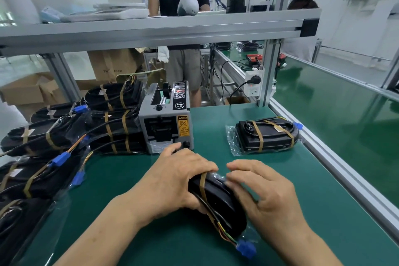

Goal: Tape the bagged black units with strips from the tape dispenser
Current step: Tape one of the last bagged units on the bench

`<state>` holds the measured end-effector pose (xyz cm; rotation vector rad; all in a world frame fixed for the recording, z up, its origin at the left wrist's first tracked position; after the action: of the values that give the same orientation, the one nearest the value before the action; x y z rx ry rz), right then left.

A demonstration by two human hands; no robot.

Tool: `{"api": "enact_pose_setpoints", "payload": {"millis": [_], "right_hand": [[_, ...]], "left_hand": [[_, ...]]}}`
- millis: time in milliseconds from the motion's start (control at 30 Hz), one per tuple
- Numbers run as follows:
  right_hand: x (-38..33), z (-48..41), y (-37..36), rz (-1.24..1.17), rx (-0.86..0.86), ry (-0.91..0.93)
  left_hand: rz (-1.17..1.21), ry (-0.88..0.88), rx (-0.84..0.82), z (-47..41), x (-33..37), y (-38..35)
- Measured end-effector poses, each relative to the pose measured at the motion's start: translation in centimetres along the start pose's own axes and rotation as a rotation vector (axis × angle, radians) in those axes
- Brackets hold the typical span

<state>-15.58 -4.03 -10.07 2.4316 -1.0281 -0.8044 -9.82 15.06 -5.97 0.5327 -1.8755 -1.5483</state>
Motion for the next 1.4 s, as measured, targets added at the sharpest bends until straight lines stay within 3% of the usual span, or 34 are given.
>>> {"api": "enact_pose_setpoints", "payload": {"millis": [67, 200, 367, 433, 533, 700, 800, 900, 967, 1033, 1100, 1233, 1400], "right_hand": [[0.2, -0.5, -0.2, 0.050, 0.050, -0.026], [1.3, -1.1, 2.1, -0.012, 0.182, -0.326], [0.3, -0.3, 0.9, -0.035, -0.238, -0.270], [0.4, -0.6, 0.7, 0.055, -0.266, -0.231], [0.2, -1.0, 0.5, 0.112, -0.168, -0.214], [-0.1, 0.5, 0.1, -0.134, -0.104, -0.319], [0.0, 0.7, 0.3, -0.184, -0.085, -0.360], [-0.4, 0.9, -0.6, -0.122, 0.002, -0.386], [-1.0, 1.3, -1.8, -0.107, 0.049, -0.433], [-1.4, 1.5, -2.8, -0.098, 0.071, -0.475], [-1.5, 1.5, -3.2, -0.077, 0.083, -0.486], [-1.8, 1.4, -3.5, -0.073, 0.100, -0.454], [-2.4, 1.1, -3.4, -0.094, 0.071, -0.425]], "left_hand": [[0.004, -0.007, 0.005, 0.1, -0.1, 0.1], [0.053, -0.004, 0.028, 0.3, -0.5, 0.1], [-0.007, -0.056, 0.014, -0.4, -0.4, -0.1], [-0.001, -0.057, 0.017, -0.4, -0.6, -0.3], [0.021, -0.049, 0.015, -0.5, -0.9, -0.4], [-0.091, -0.057, 0.016, -1.4, -0.8, -0.7], [-0.137, -0.013, 0.171, -1.0, -1.6, -1.5], [0.279, 0.247, 0.392, 0.0, -3.7, -1.9], [0.741, 0.487, 0.305, -0.4, -4.8, -2.0], [1.062, 0.594, 0.231, -1.3, -5.6, -2.3], [1.114, 0.656, 0.278, -2.1, -6.6, -2.3], [1.382, 0.987, 0.656, -3.3, -9.4, -2.0], [1.701, 1.082, 0.706, -5.0, -11.0, -1.6]]}}
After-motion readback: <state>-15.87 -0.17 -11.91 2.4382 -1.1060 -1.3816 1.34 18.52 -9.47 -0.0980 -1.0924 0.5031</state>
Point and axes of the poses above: each hand's wrist, its own z-axis away from the middle knuckle, its own y-axis out of the back of the hand, x = y × z, the point moved 1 cm from there along -z, towards the middle knuckle, and after that the axes turned 6 degrees about -x, right-handed, at the moved point
